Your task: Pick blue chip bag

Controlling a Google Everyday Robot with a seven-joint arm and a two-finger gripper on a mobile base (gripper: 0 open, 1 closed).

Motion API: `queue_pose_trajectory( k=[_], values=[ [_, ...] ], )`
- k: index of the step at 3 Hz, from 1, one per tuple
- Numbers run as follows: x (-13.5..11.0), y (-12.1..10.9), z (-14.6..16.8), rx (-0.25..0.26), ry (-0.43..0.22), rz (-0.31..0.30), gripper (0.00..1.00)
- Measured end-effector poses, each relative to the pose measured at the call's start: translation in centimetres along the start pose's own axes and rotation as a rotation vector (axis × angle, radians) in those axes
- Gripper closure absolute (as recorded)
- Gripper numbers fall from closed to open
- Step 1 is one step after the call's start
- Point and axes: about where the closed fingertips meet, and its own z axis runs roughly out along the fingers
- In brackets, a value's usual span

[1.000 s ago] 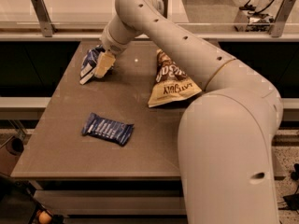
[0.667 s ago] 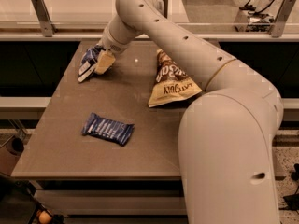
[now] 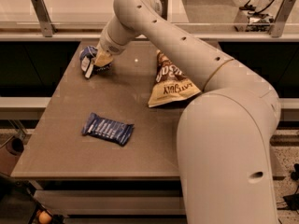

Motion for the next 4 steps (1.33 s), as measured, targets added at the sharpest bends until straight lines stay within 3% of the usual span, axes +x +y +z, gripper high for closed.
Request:
queue_pose_trajectory(
  k=[1, 3, 4],
  values=[
    [0.0, 0.2, 0.3, -0.005, 0.0, 0.0, 1.0],
    [-0.7, -0.1, -0.4, 0.006, 0.006, -0.015, 1.0],
    [-1.9, -0.8, -2.1, 0.047, 0.025, -0.042, 1.0]
  ],
)
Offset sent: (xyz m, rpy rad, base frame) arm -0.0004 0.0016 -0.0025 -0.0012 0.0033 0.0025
